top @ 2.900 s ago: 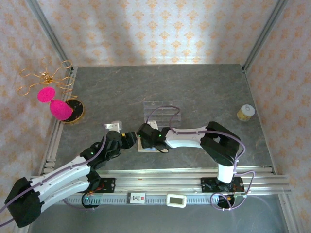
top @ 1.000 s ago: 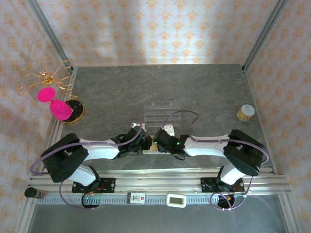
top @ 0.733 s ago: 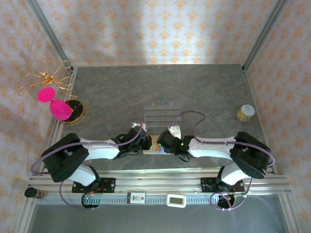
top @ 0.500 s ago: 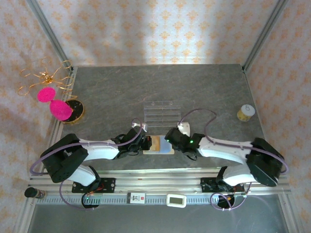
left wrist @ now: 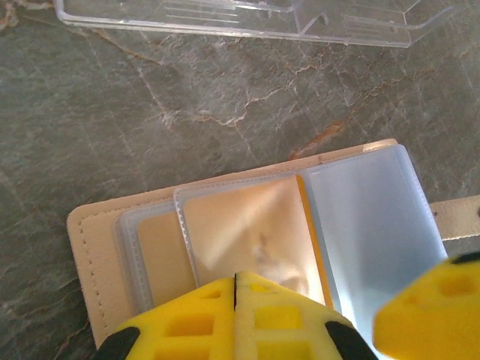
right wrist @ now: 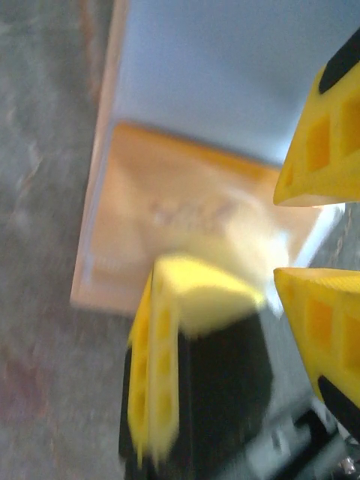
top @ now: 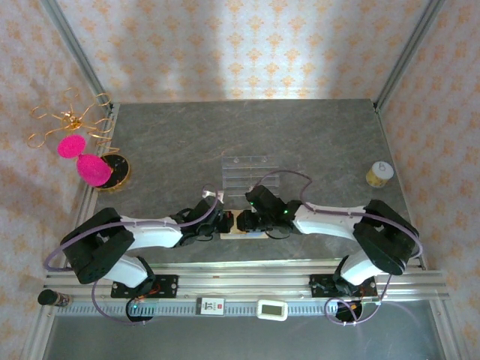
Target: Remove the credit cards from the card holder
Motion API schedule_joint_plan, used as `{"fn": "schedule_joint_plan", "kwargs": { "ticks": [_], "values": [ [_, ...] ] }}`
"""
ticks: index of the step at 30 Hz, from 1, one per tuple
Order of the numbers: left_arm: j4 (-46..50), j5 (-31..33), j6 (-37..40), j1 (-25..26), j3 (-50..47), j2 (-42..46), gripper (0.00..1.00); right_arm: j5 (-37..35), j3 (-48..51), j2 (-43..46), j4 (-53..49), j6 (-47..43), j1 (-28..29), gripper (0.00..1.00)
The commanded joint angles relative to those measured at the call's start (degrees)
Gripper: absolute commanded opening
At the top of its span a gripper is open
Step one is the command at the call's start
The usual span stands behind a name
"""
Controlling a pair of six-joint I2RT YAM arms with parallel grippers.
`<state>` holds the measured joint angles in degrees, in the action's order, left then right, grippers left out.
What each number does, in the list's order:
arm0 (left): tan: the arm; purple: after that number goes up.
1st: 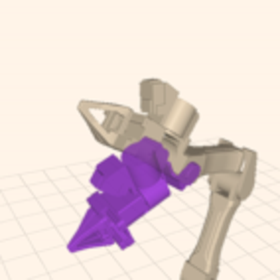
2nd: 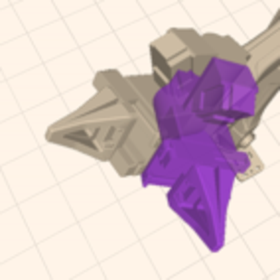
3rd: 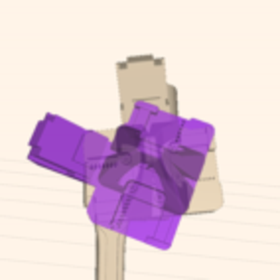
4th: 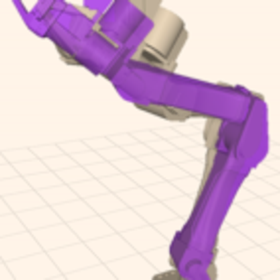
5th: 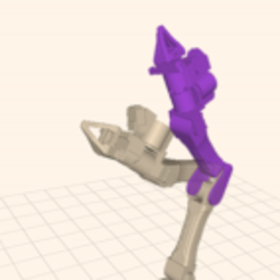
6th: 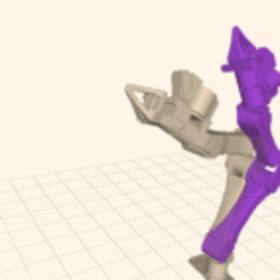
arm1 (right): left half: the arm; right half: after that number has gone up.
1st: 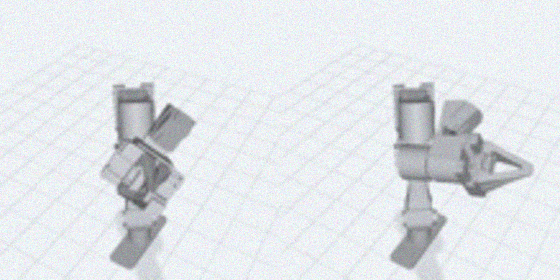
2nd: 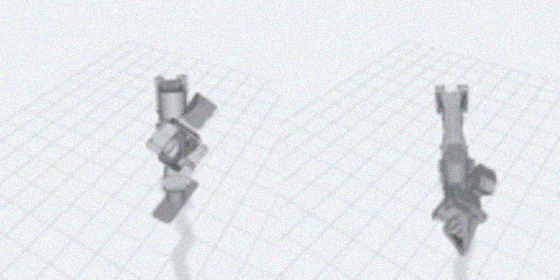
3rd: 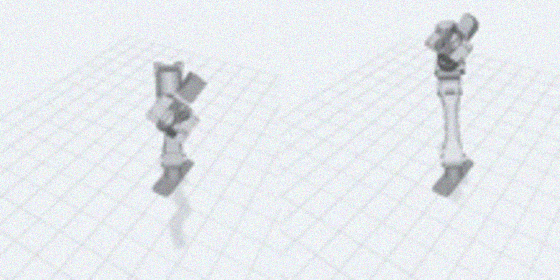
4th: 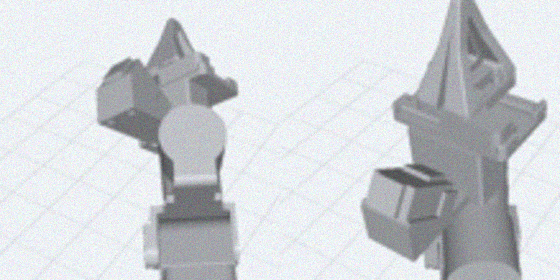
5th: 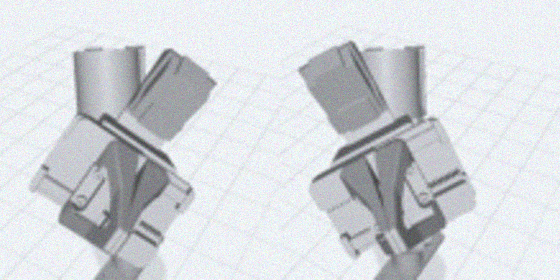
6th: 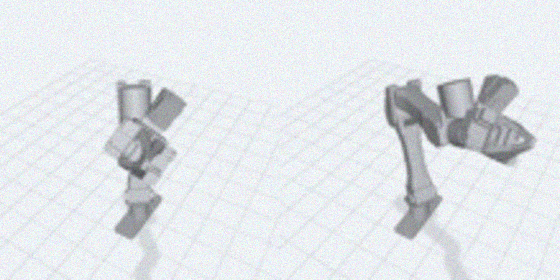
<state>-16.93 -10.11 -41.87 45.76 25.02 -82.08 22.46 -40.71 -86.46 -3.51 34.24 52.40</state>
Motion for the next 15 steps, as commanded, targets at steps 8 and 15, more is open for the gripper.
{"fn": "schedule_joint_plan", "kwargs": {
  "ticks": [8, 15],
  "values": [
    [8.76, 0.9, 2.07, 0.46, -2.33, 4.03, 0.0, -2.54, 4.14, -2.97, 0.87, 4.08, -2.83, 0.18],
    [10.82, 1.24, 1.88, 0.57, -2.15, 8.51, 0.0, -3.4, 2.7, -0.63, -0.7, 2.81, -2.8, 0.18]
  ]
}}
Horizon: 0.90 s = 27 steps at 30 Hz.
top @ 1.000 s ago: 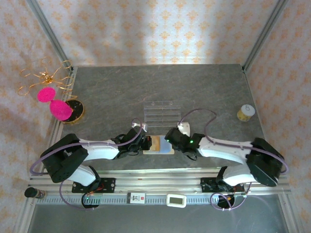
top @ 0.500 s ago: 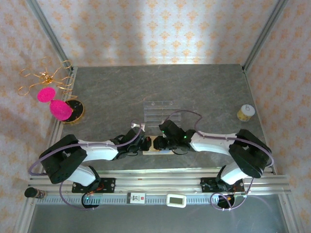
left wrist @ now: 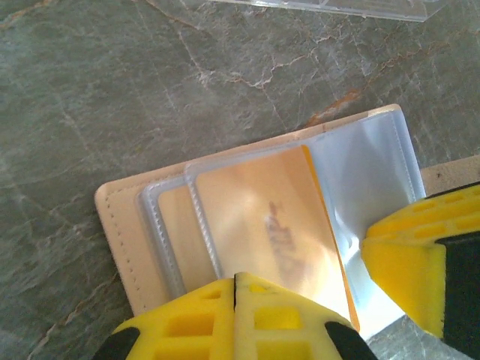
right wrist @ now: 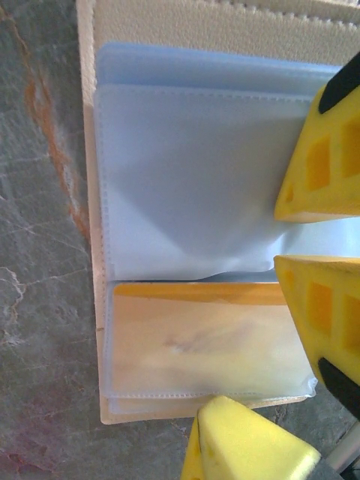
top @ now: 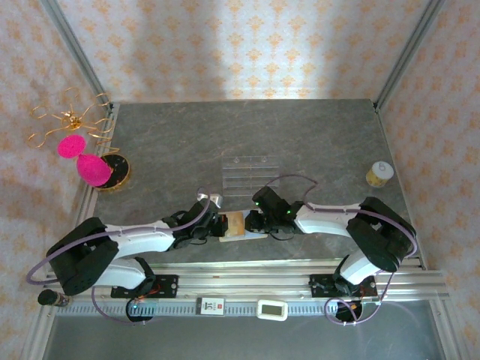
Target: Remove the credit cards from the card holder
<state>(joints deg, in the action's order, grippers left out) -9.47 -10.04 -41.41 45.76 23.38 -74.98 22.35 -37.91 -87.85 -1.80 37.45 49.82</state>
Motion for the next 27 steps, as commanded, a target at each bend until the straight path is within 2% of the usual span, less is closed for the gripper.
{"fn": "schedule_joint_plan", "kwargs": {
  "ticks": [1, 8, 21, 27],
  "values": [
    [3.35, 1.1, 1.32, 0.6, -0.61, 1.61, 0.0, -2.96, -0.19, 0.91, -2.29, -0.54, -0.18, 0.18],
    [1.46, 0.62, 1.07, 0.65, -1.45, -2.28, 0.0, 0.13, -1.11, 1.91, -0.79, -1.85, -0.16, 0.2],
    [1.99, -1.1, 1.81, 0.95, -1.16, -6.47, 0.0, 6.37, -0.05, -2.88, 5.95, -0.69, -0.25, 0.2],
    [4.03, -0.49, 1.25, 1.04, -1.4, -4.53, 0.0, -0.27, -2.38, 2.85, -2.06, -3.06, -0.85, 0.2]
  ]
}}
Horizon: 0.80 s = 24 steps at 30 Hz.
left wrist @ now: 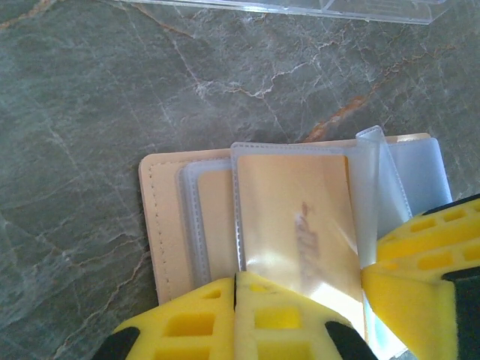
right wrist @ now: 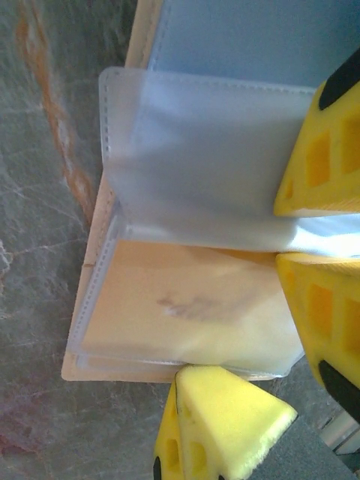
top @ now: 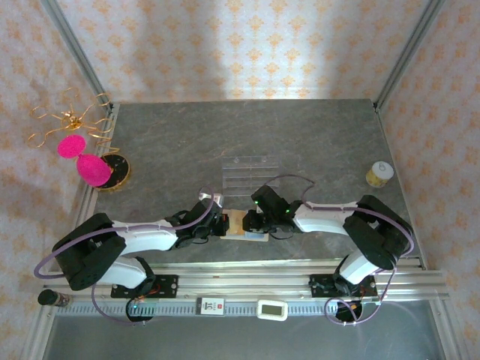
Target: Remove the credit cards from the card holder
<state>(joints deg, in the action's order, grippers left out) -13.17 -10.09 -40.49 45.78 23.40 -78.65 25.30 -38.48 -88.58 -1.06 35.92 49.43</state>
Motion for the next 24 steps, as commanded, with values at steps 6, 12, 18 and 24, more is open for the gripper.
{"fn": "schedule_joint_plan", "kwargs": {
  "ticks": [6, 12, 18, 24],
  "values": [
    [9.59, 0.94, 0.63, 1.01, -0.55, 5.64, 0.0, -5.35, 2.27, 11.53, 1.89, -0.76, -0.48, 0.19],
    [8.17, 3.31, 3.24, 1.11, 2.4, 7.47, 0.0, 0.64, 1.97, 7.77, 4.41, -0.03, -0.73, 0.23],
    [3.34, 2.63, 4.07, 1.07, 2.75, 4.61, 0.0, 5.32, 3.59, 3.23, 9.45, 3.37, -0.81, 0.22],
    [3.65, 3.11, 2.96, 1.07, 1.74, -0.93, 0.0, 5.6, 3.56, 1.27, 8.88, 4.39, -1.61, 0.21]
  ]
}}
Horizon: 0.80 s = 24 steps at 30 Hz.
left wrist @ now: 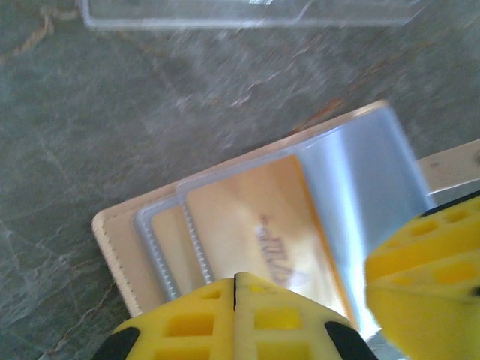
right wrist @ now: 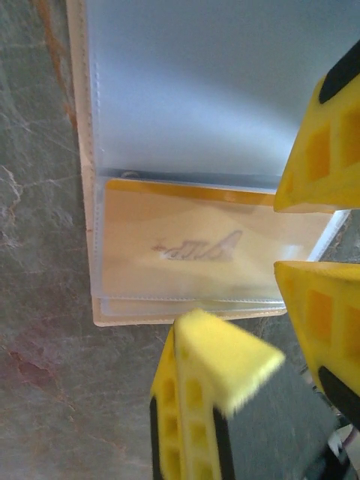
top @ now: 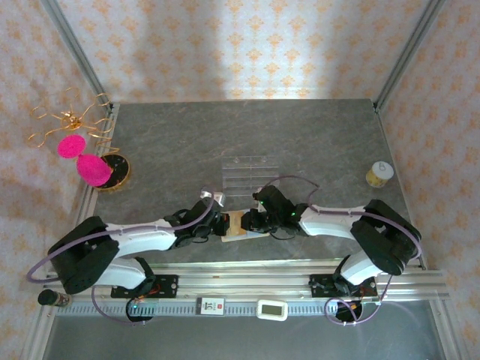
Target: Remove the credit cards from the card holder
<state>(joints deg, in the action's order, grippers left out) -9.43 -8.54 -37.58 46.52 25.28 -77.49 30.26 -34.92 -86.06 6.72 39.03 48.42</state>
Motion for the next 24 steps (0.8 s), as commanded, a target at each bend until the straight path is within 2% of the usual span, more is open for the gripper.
{"fn": "schedule_joint_plan", "kwargs": {
  "ticks": [1, 10, 15, 16, 17, 24],
  "values": [
    [0.47, 1.8, -0.25, 0.32, -0.33, -2.81, 0.0, 0.52, -0.01, -1.68, 0.95, 1.61, -0.78, 0.21],
    [-0.72, -0.97, -1.51, 0.33, -2.87, -4.53, 0.0, 1.21, -0.07, -4.78, 1.34, 2.29, -1.05, 0.18],
    [-1.11, -2.21, -0.84, 0.65, -2.56, -5.28, 0.0, 2.74, 0.18, -4.51, 3.48, 2.26, -1.08, 0.11],
    [-1.12, -2.35, -0.74, 0.69, -2.45, -5.6, 0.0, 2.83, 0.25, -4.3, 3.74, 2.11, -1.05, 0.07],
    [-0.82, -2.33, -0.74, 0.68, -2.3, -5.86, 0.0, 2.33, 0.21, -4.05, 3.07, 2.15, -1.05, 0.0],
    [-1.16, -1.4, -0.74, 0.24, -3.13, -4.91, 0.0, -5.37, 3.76, 1.21, -3.57, 3.27, -2.81, 0.0]
  ]
}}
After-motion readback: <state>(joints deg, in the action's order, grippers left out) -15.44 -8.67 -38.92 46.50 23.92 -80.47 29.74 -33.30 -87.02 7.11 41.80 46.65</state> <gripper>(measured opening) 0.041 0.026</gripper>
